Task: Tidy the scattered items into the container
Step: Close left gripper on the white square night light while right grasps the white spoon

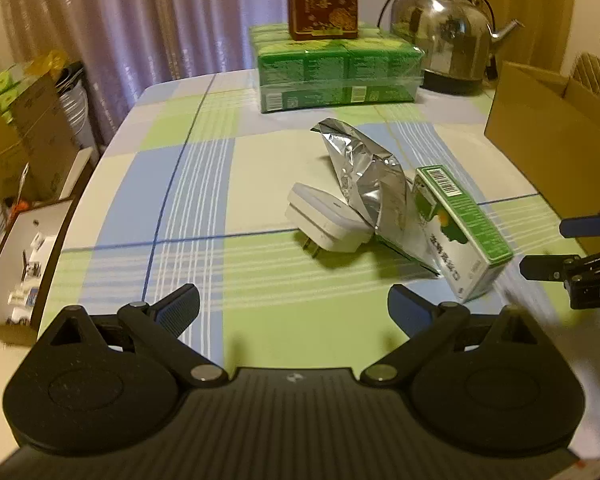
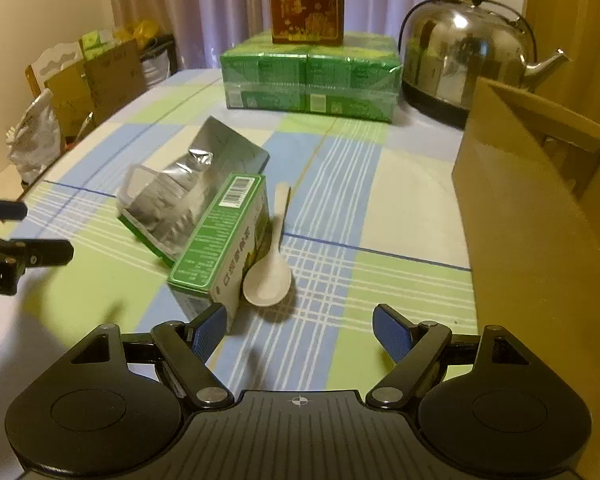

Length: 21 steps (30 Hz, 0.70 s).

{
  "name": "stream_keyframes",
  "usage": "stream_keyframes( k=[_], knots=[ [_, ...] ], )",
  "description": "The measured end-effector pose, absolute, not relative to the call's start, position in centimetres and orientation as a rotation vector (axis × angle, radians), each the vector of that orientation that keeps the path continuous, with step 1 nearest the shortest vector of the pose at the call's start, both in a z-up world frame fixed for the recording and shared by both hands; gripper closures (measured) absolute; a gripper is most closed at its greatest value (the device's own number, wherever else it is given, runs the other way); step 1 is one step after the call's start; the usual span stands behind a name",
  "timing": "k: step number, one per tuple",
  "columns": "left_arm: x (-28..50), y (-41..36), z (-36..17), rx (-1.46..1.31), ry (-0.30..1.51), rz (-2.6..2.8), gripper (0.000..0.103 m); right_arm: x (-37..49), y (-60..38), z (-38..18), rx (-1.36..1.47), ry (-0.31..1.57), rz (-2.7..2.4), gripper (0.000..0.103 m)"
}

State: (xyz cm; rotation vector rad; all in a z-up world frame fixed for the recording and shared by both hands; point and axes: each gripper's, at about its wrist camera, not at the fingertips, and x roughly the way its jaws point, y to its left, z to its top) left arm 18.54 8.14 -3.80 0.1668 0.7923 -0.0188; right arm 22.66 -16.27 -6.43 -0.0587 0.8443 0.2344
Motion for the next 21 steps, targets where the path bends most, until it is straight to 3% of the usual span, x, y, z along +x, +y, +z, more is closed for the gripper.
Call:
stream_keyframes(
  k=[4,12,19,21],
  knots=[
    [20.4,8.3,-4.5,0.229,0.786,-0.067,0.005,23.7,-16.0,-7.6,-0.052,0.859,0.247,0.028],
    [22.8,8.6,-5.7,0.352,0.745,-0.217,0.005,25.5,-15.3,-9.0,-0.049,0.856,0.276,0.051],
    [23.9,9.1,-6.5,0.332,0.738,-0.272,0.005,26.0,-14.7,-9.5,-0.068,0.83,0.29,0.062],
    [24.0,8.9,-6.5,0.348,0.726,-0.294,0.005,26.0,-14.5,-9.5,-0.078,0.823,0.291,0.076]
  ],
)
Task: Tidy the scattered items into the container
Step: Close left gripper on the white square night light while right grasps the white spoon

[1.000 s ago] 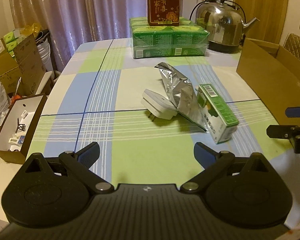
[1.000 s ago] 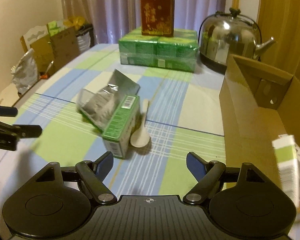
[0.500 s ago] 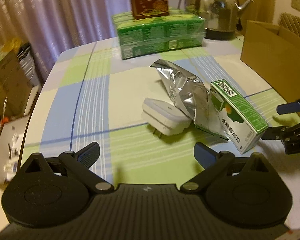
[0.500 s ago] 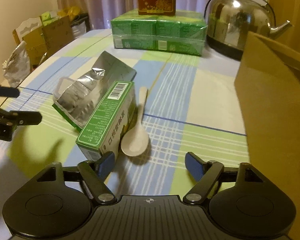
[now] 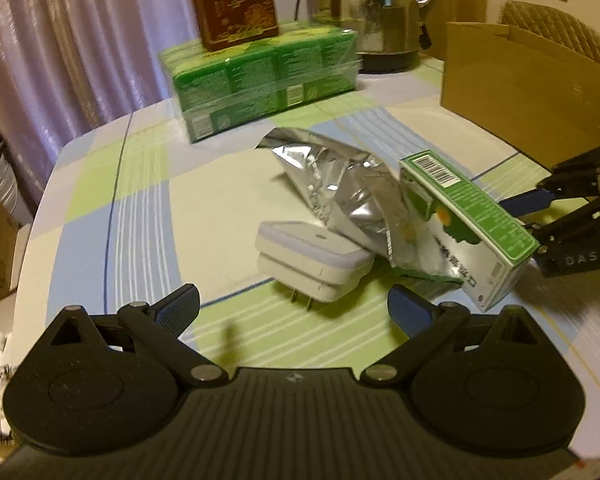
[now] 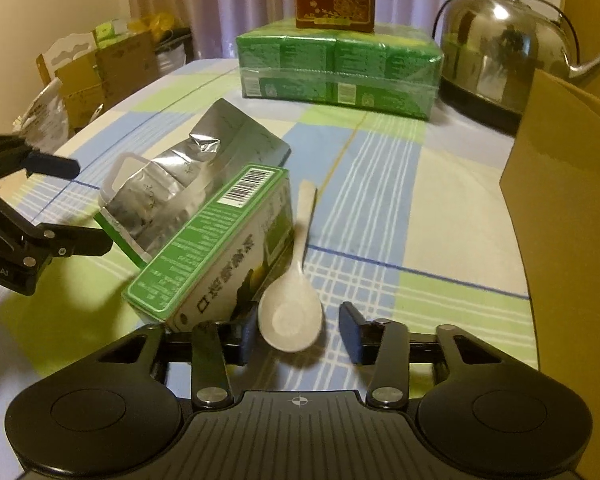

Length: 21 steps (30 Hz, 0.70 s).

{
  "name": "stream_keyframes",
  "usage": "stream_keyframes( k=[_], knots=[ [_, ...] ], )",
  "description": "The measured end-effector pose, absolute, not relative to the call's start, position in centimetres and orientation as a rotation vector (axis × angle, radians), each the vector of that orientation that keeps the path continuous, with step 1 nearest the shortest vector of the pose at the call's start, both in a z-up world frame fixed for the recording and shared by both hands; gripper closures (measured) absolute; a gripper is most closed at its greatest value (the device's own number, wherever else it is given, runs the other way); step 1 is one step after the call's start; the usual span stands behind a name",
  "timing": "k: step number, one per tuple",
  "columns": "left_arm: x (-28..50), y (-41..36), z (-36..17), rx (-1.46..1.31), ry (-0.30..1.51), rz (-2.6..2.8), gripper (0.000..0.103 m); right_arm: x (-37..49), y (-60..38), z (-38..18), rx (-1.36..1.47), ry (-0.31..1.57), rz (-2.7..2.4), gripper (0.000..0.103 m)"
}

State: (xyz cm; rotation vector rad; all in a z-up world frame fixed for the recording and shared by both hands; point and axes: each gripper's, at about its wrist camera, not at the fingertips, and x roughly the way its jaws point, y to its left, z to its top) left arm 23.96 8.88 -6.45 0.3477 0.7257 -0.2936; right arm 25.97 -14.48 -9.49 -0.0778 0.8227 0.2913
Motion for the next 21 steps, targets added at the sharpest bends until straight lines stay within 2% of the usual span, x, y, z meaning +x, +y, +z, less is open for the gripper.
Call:
stream_keyframes(
  k=[13,16,18,19,21],
  knots=[
    [26.4,8.4,-6.8,0.436,0.666,-0.409,0.008,23.6,-16.4,-8.9,-0.071,0.83,0.239,0.077],
    [27.3,8.6,-6.9,0.419,0.68,-0.459,0.013,23.0,-16.7,-9.0,-0.071,0.837,0.228,0.077],
    [27.7,8.6,-7.0,0.406,0.698,-0.491,0.024,22.7,-16.8,-8.9,-0.07,0.84,0.223,0.077],
    [27.8,8.5,-7.0,0.404,0.711,-0.492,0.035,22.5,-16.9,-8.8,-0.07,0.84,0.222,0.077],
    [27.6,8.3,-7.0,0.396,0.728,-0.474,0.036,22.2,-17.0,-8.7,-0.062,0.844,0.221,0.077]
  ],
)
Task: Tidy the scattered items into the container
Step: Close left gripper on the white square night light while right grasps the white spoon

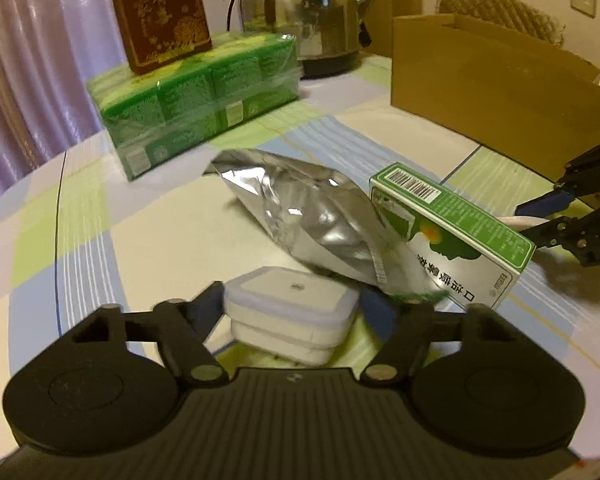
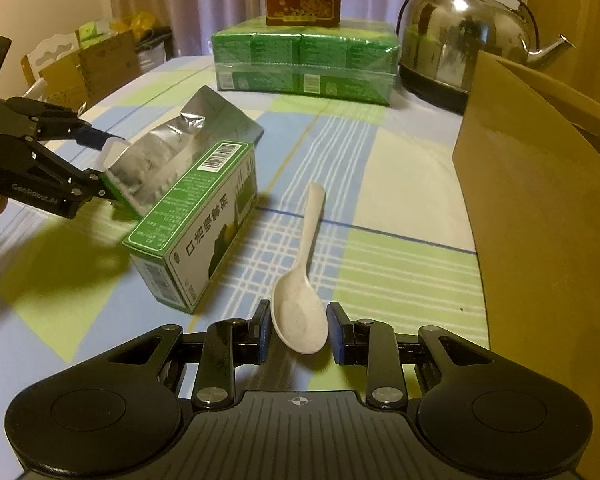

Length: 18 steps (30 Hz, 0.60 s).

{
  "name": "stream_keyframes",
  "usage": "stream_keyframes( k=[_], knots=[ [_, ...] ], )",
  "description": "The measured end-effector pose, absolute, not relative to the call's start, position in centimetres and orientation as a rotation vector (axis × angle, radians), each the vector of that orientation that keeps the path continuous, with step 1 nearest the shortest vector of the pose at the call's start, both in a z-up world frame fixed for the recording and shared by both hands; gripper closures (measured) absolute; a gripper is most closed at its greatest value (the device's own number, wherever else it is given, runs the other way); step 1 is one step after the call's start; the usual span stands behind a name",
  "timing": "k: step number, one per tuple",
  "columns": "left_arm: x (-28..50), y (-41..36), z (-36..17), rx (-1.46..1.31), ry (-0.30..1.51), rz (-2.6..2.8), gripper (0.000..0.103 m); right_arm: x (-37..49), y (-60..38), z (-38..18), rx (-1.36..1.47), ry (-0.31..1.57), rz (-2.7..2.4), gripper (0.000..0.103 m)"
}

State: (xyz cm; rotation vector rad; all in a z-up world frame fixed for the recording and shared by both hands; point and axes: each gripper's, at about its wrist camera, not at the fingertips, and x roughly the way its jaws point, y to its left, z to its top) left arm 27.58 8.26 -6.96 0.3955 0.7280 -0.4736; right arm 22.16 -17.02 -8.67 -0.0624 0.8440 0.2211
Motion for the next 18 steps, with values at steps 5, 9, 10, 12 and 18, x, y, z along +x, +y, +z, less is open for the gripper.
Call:
stream_keyframes(
  k=[5,9,10,12,18],
  knots=[
    [25.0,7.4,-6.3,0.34,0.79,-0.424,0.039,20.7,-17.3,-7.9,-0.04,0.854,0.223,0.077],
    [21.1,5.9,-5.9,0.292,0.831,-0.389,0.039,18.5,-17.7,-7.4,-0.024,0.869,0.219,0.077],
    [20.0,5.3,-5.9,0.282,0.842,-0.373,0.039,17.8,-17.8,-7.3,-0.021,0.874,0.22,0.077],
    [17.7,4.0,-5.9,0.274,0.854,-0.357,0.039,16.3,-17.9,-7.2,-0.024,0.881,0.224,0.077],
    [12.5,0.5,-6.4,0.291,0.832,-0.378,0.039,13.0,-18.3,-7.6,-0.035,0.894,0.217,0.077]
  ],
)
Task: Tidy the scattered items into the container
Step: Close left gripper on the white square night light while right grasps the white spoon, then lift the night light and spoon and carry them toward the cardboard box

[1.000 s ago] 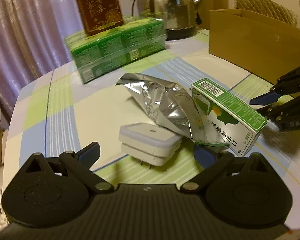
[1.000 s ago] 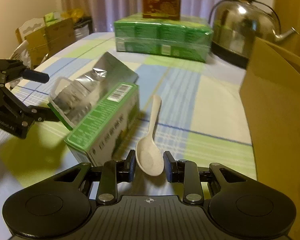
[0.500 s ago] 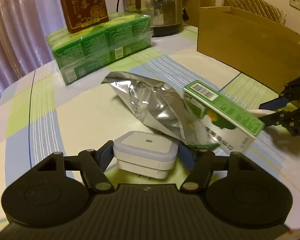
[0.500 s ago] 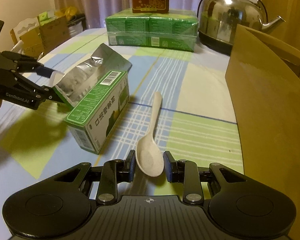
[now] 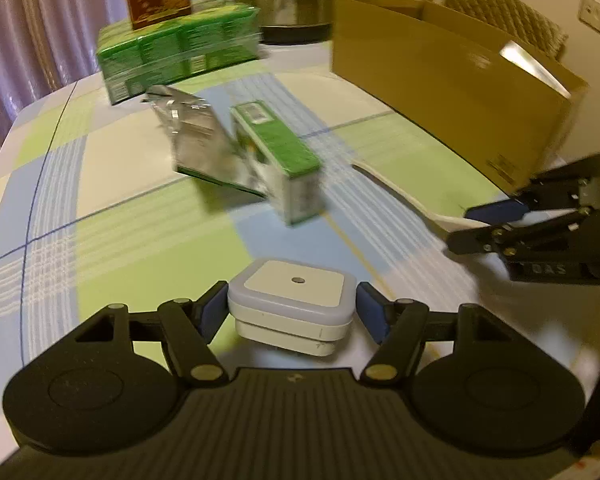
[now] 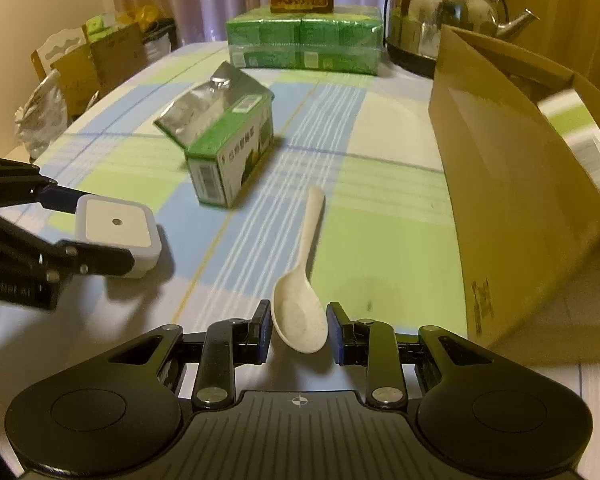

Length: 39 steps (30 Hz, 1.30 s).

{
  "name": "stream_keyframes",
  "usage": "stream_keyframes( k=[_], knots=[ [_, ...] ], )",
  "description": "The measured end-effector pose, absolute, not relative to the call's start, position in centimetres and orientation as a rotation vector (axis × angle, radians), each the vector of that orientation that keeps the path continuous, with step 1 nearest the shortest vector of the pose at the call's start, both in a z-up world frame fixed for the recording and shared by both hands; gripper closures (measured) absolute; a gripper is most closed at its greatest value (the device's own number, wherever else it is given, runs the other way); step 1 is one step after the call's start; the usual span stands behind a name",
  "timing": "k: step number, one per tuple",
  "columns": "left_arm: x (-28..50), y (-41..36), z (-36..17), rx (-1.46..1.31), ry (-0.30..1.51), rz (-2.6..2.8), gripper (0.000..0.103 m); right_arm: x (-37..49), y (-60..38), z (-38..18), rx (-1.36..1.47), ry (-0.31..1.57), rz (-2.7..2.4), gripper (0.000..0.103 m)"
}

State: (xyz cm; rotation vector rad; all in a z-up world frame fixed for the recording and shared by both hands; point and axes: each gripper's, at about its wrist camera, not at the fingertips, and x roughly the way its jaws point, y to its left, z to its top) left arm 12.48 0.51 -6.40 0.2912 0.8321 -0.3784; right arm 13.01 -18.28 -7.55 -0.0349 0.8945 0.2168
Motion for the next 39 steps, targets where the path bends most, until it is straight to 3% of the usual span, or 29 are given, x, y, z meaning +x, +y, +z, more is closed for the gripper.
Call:
stream_keyframes(
  k=[11,23,27,31,39],
  knots=[
    [11.7,-1.1,-6.4,0.348,0.805,-0.424,0.024,11.7,-19.5,-7.9,0.063,0.896,0.198,0.067],
    [13.0,-0.9,-7.0,0.329,0.83,-0.431,0.022,12.1,-19.3,-8.1,0.097,0.882,0.208,0.065],
    [13.2,-0.9,-7.2,0.34,0.84,-0.448,0.026,12.2,-18.9,-8.2,0.084,0.877,0.21,0.065],
    [13.0,-1.0,-7.6,0.367,0.852,-0.46,0.038,12.3,-18.7,-8.3,0.069,0.874,0.21,0.065],
    [12.3,-0.9,-7.5,0.356,0.838,-0.452,0.041,12.4,-18.4,-8.3,0.059,0.871,0.199,0.065]
  ],
)
